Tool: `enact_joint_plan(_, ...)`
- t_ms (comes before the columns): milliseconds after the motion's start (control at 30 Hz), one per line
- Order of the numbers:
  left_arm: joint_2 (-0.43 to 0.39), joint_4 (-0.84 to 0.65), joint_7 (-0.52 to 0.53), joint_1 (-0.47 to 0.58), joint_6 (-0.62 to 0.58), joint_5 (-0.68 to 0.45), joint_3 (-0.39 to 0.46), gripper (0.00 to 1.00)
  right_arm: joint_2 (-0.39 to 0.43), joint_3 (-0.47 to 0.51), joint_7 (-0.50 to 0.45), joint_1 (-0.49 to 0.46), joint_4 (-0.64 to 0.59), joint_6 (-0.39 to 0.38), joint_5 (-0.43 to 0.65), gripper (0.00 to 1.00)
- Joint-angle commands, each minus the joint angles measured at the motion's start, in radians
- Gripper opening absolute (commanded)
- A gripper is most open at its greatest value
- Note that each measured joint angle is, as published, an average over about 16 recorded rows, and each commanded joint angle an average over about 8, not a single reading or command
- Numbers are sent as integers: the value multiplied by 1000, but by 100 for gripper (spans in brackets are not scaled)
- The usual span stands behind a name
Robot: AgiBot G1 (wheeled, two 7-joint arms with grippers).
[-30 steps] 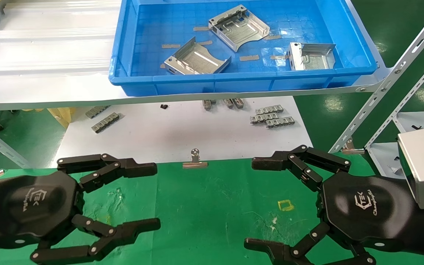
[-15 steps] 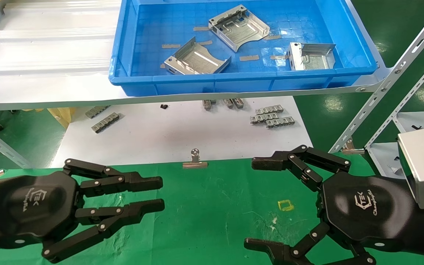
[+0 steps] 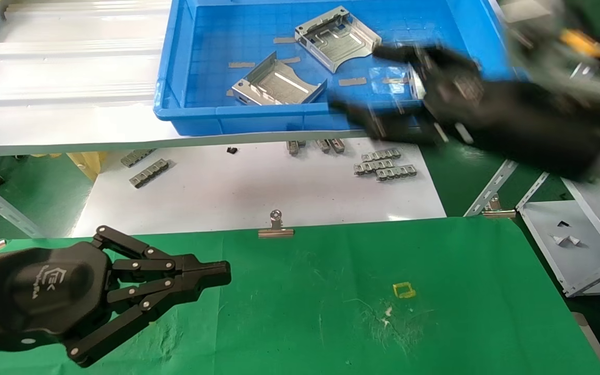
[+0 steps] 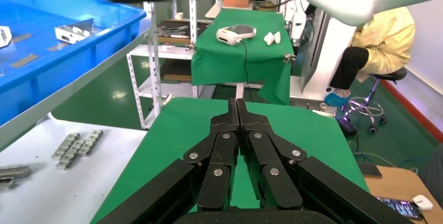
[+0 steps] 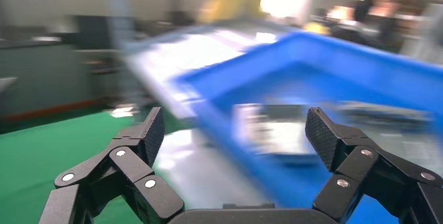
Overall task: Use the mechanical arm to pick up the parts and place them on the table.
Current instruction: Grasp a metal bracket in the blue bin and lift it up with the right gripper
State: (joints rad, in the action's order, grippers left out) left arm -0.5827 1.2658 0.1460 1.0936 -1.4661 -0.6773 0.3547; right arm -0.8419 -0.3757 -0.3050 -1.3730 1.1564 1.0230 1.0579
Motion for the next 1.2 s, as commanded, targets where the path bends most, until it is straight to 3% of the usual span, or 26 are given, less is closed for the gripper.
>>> enact_joint_plan(33, 0, 0, 0, 0, 0, 0, 0, 0, -51, -31, -30, -63, -23, -100, 82, 100)
enact_joint_plan(200, 0, 0, 0, 0, 0, 0, 0, 0, -230, -156, -130, -240, -216, -283, 322, 100)
enact_joint_plan(367, 0, 0, 0, 0, 0, 0, 0, 0, -389, -258, -189, -389, -452, -370, 501, 99)
enact_joint_plan(400, 0, 0, 0, 0, 0, 0, 0, 0, -415, -274, -193, -414, -497, -378, 527, 92)
enact_joint_plan(633, 0, 0, 0, 0, 0, 0, 0, 0, -515, -363, -206, -515, -697, -383, 612, 5)
enact_joint_plan(667, 0, 0, 0, 0, 0, 0, 0, 0, -520, -376, -212, -521, -707, -385, 613, 0)
enact_joint_plan(867, 0, 0, 0, 0, 0, 0, 0, 0, -529, -466, -283, -528, -707, -424, 602, 0)
enact_joint_plan(1200, 0, 0, 0, 0, 0, 0, 0, 0, -531, -631, -494, -518, -668, -557, 573, 0)
